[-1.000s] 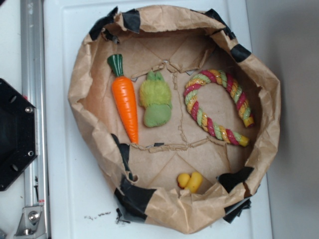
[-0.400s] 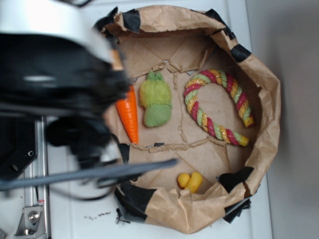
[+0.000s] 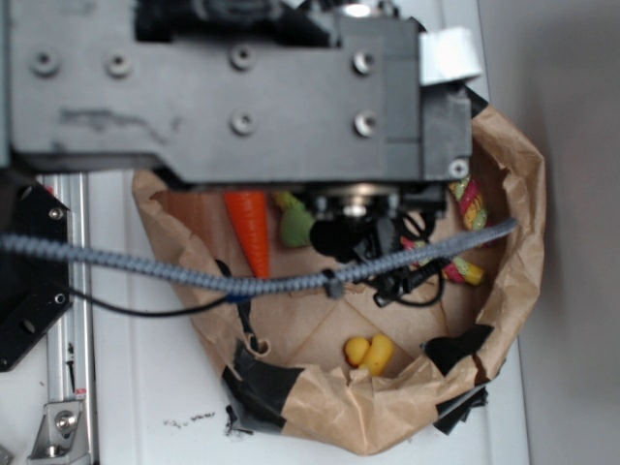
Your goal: Grab the green animal.
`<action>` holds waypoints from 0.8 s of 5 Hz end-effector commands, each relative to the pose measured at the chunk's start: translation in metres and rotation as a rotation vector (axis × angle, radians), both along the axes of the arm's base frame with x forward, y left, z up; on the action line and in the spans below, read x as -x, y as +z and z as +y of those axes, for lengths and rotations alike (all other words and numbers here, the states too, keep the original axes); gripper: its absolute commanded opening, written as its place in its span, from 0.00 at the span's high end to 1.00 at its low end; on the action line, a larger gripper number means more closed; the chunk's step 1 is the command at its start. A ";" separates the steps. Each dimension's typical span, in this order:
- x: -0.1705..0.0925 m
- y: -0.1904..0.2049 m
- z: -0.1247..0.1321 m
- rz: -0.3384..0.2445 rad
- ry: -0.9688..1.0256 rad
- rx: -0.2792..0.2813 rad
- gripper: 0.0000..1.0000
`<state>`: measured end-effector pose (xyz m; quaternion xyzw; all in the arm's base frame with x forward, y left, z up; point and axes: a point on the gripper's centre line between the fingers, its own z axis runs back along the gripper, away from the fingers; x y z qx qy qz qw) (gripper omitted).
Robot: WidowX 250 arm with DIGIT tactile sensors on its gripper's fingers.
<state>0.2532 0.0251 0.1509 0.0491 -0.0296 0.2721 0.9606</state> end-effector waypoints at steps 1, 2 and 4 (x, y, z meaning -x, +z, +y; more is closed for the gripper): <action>-0.003 0.015 0.010 -0.058 0.013 -0.007 0.00; -0.016 -0.035 0.037 -0.033 0.137 -0.068 0.00; -0.019 -0.116 0.030 0.010 0.087 -0.031 0.00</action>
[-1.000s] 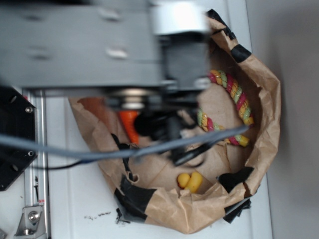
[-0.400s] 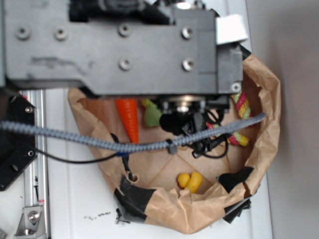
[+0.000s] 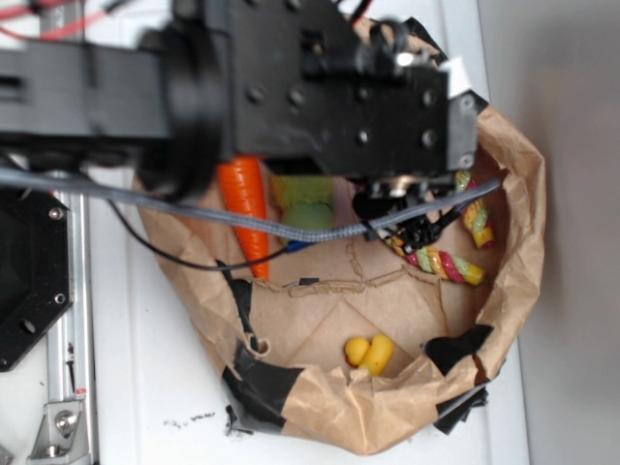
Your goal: Grab the green animal.
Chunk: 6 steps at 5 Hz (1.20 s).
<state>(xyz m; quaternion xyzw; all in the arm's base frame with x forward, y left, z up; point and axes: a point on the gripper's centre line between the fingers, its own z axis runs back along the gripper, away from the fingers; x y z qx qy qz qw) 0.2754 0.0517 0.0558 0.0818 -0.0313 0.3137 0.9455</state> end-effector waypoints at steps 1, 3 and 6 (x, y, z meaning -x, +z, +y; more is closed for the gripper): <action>0.019 -0.040 -0.015 0.031 -0.043 0.116 0.00; 0.021 -0.037 -0.029 0.071 -0.059 0.201 0.00; -0.005 0.006 -0.044 -0.038 -0.013 0.173 1.00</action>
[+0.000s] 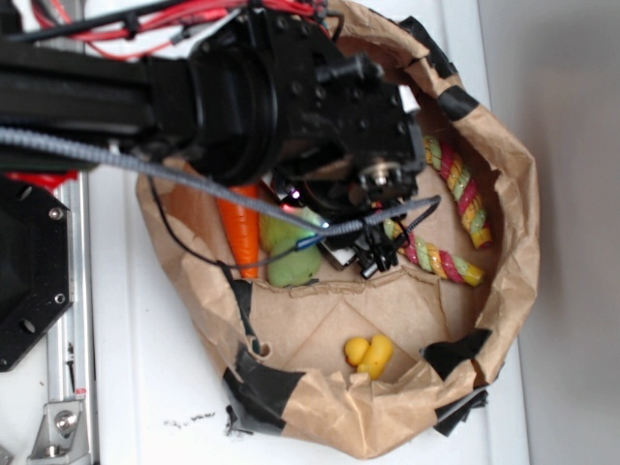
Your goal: Grab the green animal.
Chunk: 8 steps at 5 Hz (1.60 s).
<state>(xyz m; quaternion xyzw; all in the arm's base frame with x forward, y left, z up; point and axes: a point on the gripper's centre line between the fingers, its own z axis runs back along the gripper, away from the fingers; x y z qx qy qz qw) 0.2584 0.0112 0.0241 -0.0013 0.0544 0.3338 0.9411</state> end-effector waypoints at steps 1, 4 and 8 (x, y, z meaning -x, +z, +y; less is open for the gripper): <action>-0.036 0.065 -0.011 -0.266 -0.140 -0.096 1.00; -0.005 0.103 -0.003 -0.290 0.012 -0.140 0.00; -0.008 -0.003 -0.018 -0.154 -0.064 0.024 0.00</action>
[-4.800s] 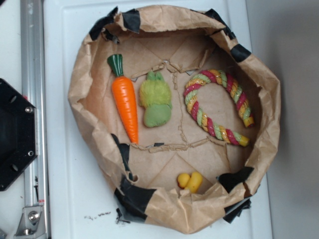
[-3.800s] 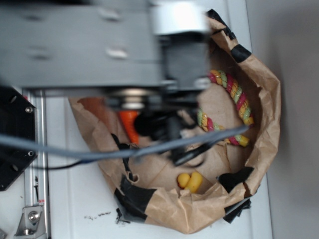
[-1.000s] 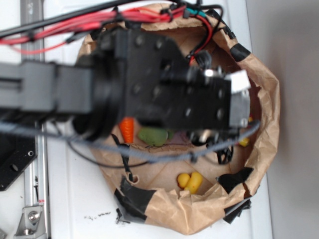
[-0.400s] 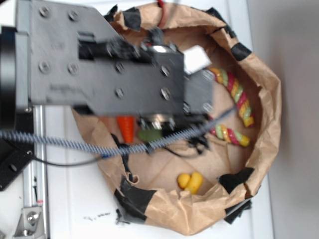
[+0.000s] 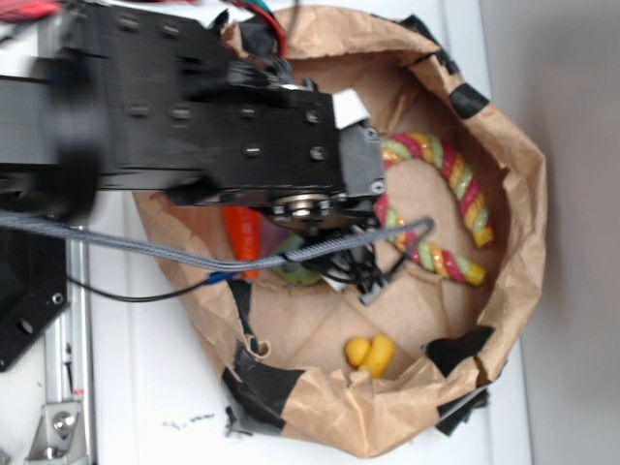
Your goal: Grab the green animal.
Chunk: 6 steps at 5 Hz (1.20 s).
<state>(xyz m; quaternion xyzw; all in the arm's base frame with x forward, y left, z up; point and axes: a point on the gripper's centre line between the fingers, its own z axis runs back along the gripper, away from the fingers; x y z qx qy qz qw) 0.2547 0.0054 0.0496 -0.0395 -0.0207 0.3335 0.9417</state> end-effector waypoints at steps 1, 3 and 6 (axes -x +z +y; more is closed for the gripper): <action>-0.014 -0.046 -0.021 0.051 -0.145 -0.038 0.00; -0.021 0.030 -0.006 -0.050 -0.389 -0.115 1.00; -0.014 0.142 0.016 -0.205 -0.643 -0.289 1.00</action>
